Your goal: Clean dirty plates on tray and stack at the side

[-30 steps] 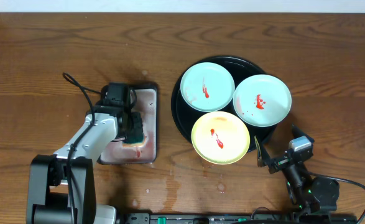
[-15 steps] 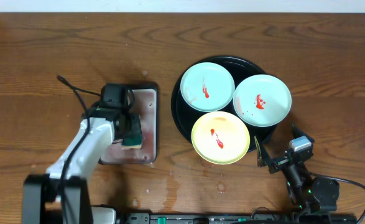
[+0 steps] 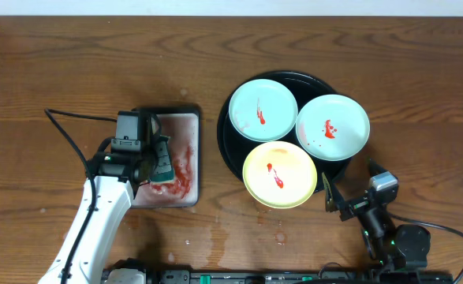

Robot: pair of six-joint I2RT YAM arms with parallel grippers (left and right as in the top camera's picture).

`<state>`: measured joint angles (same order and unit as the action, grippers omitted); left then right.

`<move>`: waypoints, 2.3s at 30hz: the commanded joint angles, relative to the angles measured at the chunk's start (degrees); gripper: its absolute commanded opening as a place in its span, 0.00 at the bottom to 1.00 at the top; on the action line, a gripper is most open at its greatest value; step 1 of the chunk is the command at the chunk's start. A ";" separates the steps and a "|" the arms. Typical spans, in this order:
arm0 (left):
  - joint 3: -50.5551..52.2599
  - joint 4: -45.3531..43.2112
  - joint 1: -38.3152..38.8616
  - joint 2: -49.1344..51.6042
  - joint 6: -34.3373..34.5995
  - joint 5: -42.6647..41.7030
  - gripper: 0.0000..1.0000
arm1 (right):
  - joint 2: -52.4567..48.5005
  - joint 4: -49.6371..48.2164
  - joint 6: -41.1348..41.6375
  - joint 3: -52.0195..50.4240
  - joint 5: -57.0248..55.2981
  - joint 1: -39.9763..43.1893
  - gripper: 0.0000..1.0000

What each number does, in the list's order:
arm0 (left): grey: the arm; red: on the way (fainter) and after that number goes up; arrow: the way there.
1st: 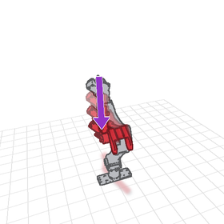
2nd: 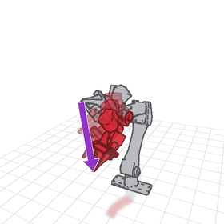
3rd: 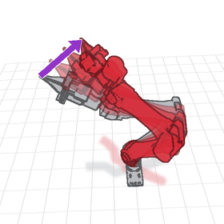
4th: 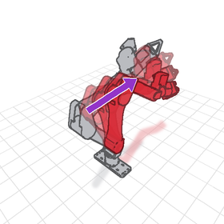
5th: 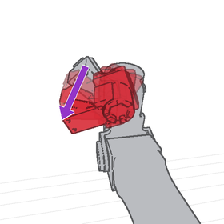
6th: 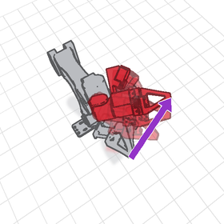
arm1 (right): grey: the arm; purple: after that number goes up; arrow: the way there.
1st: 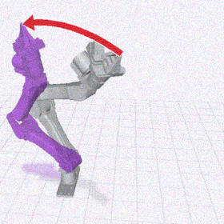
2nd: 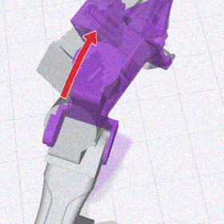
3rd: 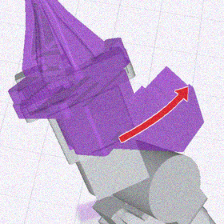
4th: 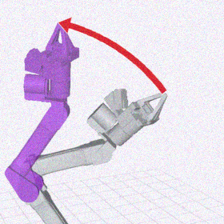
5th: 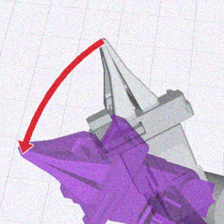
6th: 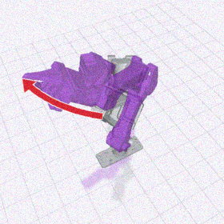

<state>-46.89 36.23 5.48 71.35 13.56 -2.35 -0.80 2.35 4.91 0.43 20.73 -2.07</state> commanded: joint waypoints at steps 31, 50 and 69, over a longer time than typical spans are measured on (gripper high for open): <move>-2.62 -2.45 0.09 -0.28 0.44 1.31 0.08 | -13.64 14.40 7.85 17.70 9.70 -0.39 0.99; -4.46 -2.62 0.07 -0.31 -1.79 -1.68 0.07 | -53.72 28.22 -10.34 35.85 12.02 -0.39 0.99; -4.46 -2.64 0.09 -0.31 -1.92 -1.68 0.07 | -54.75 26.86 -6.88 35.85 15.89 -0.39 0.93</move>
<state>-49.63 33.67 5.48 71.35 12.75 -3.95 -55.61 28.99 -1.56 34.85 36.34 -2.07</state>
